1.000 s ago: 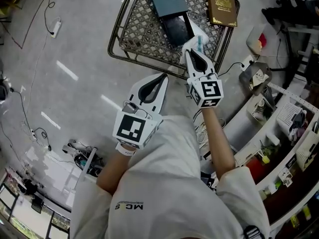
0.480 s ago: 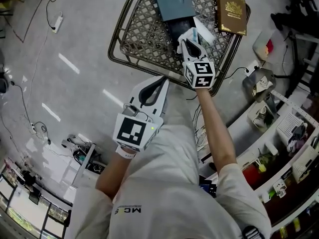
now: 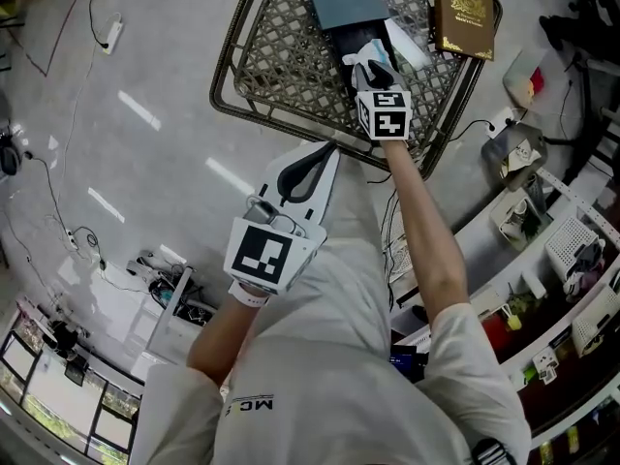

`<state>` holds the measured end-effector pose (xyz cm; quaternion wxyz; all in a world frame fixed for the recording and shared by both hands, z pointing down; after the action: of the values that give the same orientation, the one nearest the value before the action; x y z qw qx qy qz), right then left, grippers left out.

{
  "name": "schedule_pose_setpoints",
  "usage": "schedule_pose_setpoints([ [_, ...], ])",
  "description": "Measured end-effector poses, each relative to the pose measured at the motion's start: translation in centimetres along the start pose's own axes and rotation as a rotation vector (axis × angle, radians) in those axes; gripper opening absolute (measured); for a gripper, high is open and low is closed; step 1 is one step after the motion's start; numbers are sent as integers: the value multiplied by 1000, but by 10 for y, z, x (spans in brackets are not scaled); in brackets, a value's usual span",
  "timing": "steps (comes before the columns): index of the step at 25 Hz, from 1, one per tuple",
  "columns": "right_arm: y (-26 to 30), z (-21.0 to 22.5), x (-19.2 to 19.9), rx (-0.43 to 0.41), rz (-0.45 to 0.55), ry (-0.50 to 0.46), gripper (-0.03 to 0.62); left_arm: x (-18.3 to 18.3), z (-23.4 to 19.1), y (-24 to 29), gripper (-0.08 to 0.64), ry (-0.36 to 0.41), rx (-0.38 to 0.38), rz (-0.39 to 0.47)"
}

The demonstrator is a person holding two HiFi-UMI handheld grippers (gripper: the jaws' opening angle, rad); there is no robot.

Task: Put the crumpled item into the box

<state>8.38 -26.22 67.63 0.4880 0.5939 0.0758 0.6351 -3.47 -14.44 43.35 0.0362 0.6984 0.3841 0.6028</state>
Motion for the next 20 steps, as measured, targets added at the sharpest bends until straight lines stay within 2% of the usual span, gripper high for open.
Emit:
schedule_pose_setpoints([
  [6,-2,-4,-1,-14,2,-10,94,-6,4,1,21,-23,4,15],
  [9,-11,-8,-7,-13,22,-21,91,-5,4,-2,21,-7,9,17],
  [13,-33,-19,-11,-31,27,-37,38,-6,9,-10,21,-3,16,45],
  [16,-55,-32,-22,-62,38,-49,35,-11,9,-18,21,6,15,69],
  [20,-91,-54,-46,-88,101,-90,29,-24,9,-31,21,19,12,110],
])
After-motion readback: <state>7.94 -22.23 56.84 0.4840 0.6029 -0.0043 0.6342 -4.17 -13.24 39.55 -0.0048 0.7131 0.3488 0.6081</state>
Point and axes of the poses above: the fingertips, and each gripper's own axes: y forward along the fingers, z to its right, x out of its underside, the point moved 4 cm from there along -y, backward along the fingers, and after that the axes turned 12 degrees about -x, right-handed, at the moved point
